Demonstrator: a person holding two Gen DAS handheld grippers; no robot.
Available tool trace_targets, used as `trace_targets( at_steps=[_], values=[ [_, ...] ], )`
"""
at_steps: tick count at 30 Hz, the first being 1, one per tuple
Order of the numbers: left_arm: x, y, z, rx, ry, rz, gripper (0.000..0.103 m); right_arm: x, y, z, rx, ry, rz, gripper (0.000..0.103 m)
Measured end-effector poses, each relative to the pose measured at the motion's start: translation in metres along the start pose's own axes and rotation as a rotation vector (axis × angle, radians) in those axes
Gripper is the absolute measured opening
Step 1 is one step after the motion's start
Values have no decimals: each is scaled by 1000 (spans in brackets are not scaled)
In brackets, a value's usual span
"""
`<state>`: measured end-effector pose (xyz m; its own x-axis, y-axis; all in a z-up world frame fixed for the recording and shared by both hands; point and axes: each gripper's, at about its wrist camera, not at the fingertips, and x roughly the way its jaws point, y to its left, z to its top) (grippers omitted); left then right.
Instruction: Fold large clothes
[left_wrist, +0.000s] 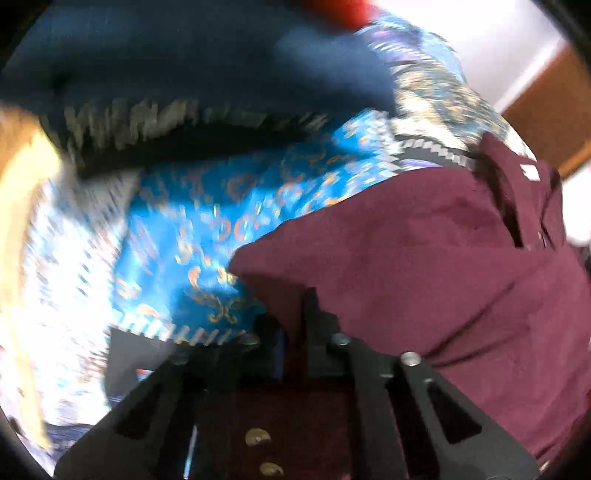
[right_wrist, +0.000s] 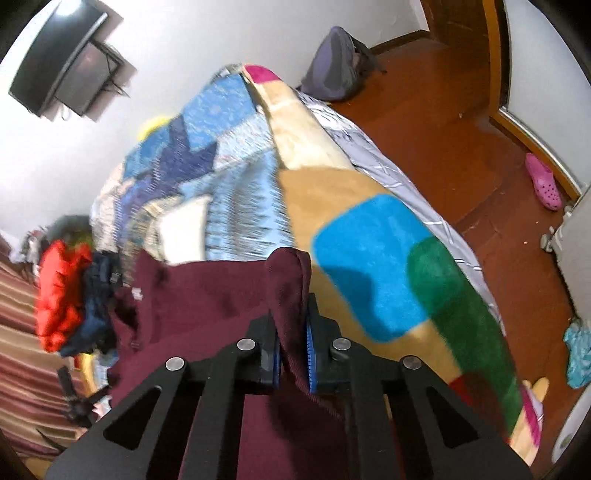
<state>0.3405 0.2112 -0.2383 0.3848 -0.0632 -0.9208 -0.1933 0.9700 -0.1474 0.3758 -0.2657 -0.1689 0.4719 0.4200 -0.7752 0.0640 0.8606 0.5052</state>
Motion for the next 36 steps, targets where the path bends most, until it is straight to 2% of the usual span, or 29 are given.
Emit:
trace_targets(
  at_steps=[6, 10, 14, 17, 21, 25, 30, 33, 36],
  values=[
    [-87, -44, 11, 117, -187, 26, 3, -43, 37, 6, -79, -78, 43, 8],
    [-150, -55, 31, 163, -322, -25, 2, -70, 72, 10, -176, -138, 58, 7],
    [-190, -80, 42, 235, -412, -11, 2, -86, 104, 16, -244, -193, 75, 7],
    [-202, -88, 59, 261, -458, 3, 2, -90, 124, 26, -282, -243, 72, 7],
    [-195, -82, 86, 230, -464, 30, 3, -78, 135, 42, -295, -273, 44, 7],
    [-161, -61, 113, 190, -408, 93, 3, -54, 130, 57, -279, -257, 1, 7],
    [-95, -28, 129, 115, -307, 193, 3, 10, 101, 67, -251, -171, -136, 7],
    [-68, -7, 132, 63, -274, 199, 4, 43, 82, 67, -249, -121, -234, 8],
    [-64, -3, 131, 69, -286, 194, 6, 63, 66, 65, -239, -68, -269, 11]
  ],
)
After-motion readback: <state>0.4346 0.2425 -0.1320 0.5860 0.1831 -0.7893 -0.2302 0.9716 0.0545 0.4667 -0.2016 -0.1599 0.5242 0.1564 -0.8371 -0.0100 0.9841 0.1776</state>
